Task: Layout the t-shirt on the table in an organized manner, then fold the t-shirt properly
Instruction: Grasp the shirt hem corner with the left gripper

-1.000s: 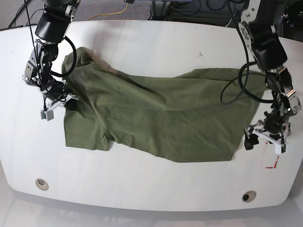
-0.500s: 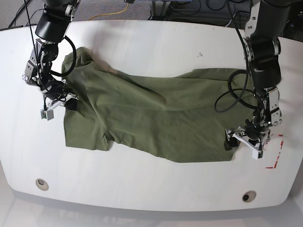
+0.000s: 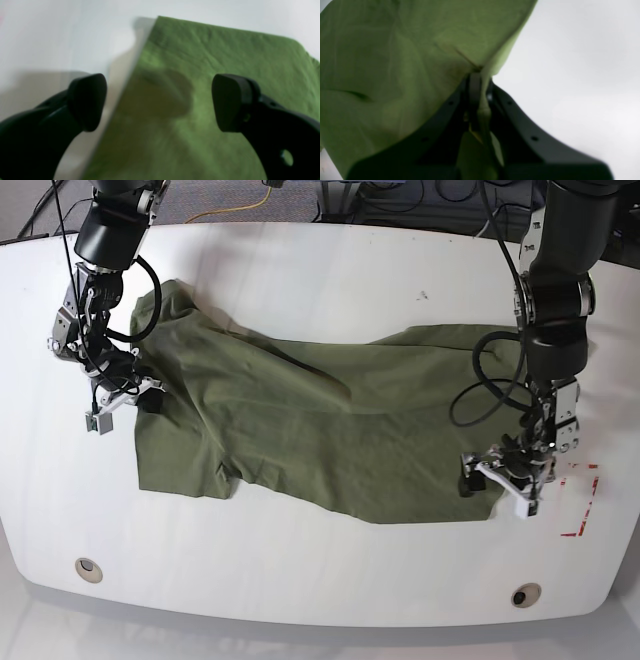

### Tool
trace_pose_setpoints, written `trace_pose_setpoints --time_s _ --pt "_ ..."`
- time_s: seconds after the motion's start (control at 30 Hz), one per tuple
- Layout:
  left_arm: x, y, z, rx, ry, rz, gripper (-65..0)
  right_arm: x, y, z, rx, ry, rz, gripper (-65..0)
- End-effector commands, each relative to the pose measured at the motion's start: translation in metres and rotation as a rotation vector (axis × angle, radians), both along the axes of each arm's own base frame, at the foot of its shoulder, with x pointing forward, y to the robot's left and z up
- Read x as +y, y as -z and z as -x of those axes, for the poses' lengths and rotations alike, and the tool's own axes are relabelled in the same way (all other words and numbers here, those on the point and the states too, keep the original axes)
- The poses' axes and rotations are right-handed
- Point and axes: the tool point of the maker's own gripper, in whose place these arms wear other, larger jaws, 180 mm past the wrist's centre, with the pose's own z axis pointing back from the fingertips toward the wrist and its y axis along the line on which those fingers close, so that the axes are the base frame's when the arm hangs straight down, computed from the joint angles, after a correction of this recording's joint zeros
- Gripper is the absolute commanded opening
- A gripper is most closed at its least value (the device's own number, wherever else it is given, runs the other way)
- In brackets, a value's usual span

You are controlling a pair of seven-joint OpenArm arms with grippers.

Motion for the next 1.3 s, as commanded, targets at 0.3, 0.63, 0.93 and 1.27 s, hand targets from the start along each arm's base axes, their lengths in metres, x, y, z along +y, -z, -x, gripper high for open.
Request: trace_pose_setpoints --time_s 0.3,0.63,0.93,1.27 --pt "-0.037 -0.006 -0.009 -0.012 0.079 0.013 0.0 -0.007 -0.021 -0.014 -0.072 0.003 0.012 -65.0" --pt "-0.037 -0.008 -0.01 -0.025 0.075 0.015 -15.6 -0.007 -0.021 -0.014 -0.072 0.003 0.012 -65.0" --pt "-0.011 -0.018 -0.023 -0.109 -0.071 -0.023 -59.9 -0.007 -0.021 -0.014 -0.072 0.003 0.012 -65.0" --pt "0.001 -0.025 -0.028 -0.139 -0.133 -0.049 -64.7 -0.009 -0.028 -0.02 -0.09 0.005 0.02 -65.0"
